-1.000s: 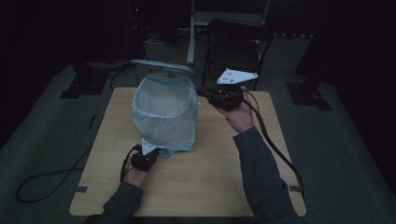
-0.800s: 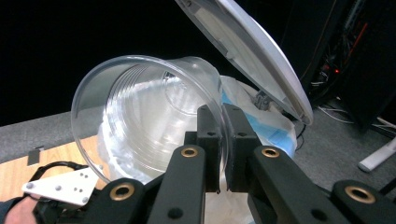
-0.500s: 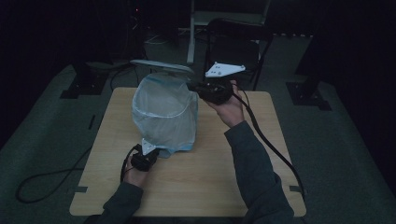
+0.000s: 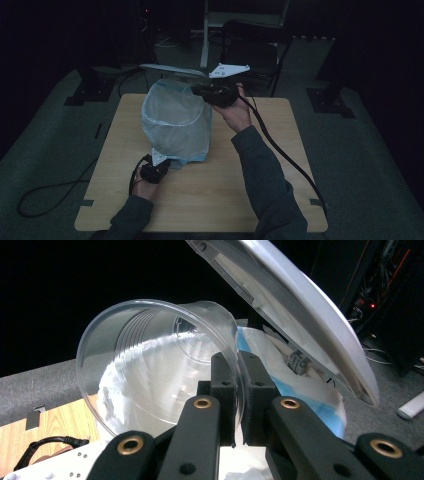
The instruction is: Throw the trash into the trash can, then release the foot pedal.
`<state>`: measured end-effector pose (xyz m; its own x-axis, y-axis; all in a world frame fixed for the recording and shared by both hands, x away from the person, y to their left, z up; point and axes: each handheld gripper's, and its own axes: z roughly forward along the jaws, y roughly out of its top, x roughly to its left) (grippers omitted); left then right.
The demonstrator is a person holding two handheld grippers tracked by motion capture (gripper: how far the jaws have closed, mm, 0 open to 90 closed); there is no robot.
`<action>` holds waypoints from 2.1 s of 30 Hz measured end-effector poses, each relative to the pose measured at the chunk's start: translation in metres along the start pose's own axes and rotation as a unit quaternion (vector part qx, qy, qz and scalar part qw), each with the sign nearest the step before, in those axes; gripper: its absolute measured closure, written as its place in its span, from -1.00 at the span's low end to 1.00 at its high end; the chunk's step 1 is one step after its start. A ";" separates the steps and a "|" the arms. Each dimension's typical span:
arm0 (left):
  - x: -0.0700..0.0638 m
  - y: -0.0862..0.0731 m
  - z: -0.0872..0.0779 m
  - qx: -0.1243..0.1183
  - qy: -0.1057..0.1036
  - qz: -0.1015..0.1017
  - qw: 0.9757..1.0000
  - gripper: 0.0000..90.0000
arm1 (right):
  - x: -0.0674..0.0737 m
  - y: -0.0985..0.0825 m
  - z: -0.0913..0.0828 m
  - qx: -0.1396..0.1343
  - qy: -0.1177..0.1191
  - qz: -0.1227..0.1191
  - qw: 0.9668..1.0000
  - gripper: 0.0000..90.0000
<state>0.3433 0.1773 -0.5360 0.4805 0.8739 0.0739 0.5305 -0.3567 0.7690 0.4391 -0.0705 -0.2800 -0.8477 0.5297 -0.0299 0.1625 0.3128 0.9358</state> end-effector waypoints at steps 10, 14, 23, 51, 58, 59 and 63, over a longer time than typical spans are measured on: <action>0.000 0.000 0.000 -0.001 0.001 -0.001 1.000 1.00 | -0.003 -0.001 0.004 0.002 0.002 0.004 1.000 0.92; 0.000 0.000 0.000 -0.002 0.001 -0.002 1.000 1.00 | -0.002 -0.002 0.005 -0.002 -0.001 0.002 1.000 0.66; 0.000 0.000 0.000 0.000 0.000 0.000 1.000 1.00 | 0.007 0.000 -0.004 -0.024 0.009 -0.013 1.000 0.28; 0.000 0.000 0.000 -0.002 -0.001 -0.003 1.000 1.00 | 0.014 -0.051 -0.023 0.037 -0.024 -0.031 0.999 0.20; 0.000 0.000 0.000 -0.003 -0.001 -0.004 1.000 1.00 | 0.017 -0.057 -0.027 0.040 -0.024 -0.038 0.998 0.18; 0.000 0.000 0.000 -0.003 -0.001 -0.004 1.000 1.00 | 0.016 -0.059 -0.028 0.040 -0.025 -0.036 0.998 0.18; 0.000 0.000 0.000 -0.003 -0.002 -0.004 1.000 1.00 | 0.014 -0.065 -0.029 0.041 -0.025 -0.030 0.998 0.18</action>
<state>0.3433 0.1775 -0.5363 0.4788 0.8754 0.0659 0.5303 -0.3482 0.7730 0.4018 -0.1060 -0.3310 -0.8312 0.5460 -0.1051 0.1547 0.4086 0.8995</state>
